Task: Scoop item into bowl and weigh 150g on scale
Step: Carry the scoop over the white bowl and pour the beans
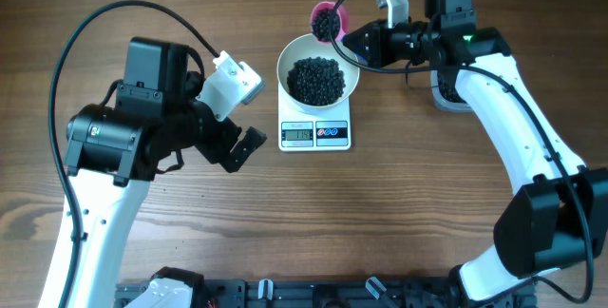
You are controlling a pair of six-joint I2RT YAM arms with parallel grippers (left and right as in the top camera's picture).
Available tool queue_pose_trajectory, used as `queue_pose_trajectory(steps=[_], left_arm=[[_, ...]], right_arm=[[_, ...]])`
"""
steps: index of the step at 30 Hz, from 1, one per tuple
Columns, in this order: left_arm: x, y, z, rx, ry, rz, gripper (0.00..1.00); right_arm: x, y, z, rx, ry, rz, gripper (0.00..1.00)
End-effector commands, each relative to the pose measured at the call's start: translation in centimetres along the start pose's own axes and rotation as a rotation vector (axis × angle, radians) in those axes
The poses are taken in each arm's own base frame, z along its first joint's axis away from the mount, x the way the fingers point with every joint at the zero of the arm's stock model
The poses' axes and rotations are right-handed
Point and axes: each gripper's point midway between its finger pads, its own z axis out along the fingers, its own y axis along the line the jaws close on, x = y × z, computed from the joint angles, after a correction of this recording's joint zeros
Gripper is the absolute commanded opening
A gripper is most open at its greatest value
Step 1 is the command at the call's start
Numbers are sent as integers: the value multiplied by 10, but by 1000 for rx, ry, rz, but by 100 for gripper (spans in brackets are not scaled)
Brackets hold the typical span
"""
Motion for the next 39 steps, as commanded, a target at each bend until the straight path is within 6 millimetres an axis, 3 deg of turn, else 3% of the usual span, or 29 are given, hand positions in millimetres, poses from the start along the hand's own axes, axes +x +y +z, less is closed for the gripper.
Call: queue_pose_trajectory(steps=[1,6,11,16,30,34,39], left_arm=[[-3,2,-3,-8,-11,15,100],[-3,2,-3,-8,-11,15,100],[-4,2,-3,-7,-11,15,100],[-4,2,-3,-7,-11,15,100],[-4,2,-3,-7,-11,15,100],[-4,2,-3,-7,-11,15,100],[-4,2,-3,-7,-11,15,100]], right_arm=[[-14,-6,-17,152,-44,-88,4],[-22,11,-29,247,-76,-145,4],[2,14,-22,346,15,-146,4],[10,20,-17,379,41,-167,4],[10,19,-16,379,41,-158,4],[12,4,-21,468,52,-158,5],[12,3,-21,487,65,-211,4]])
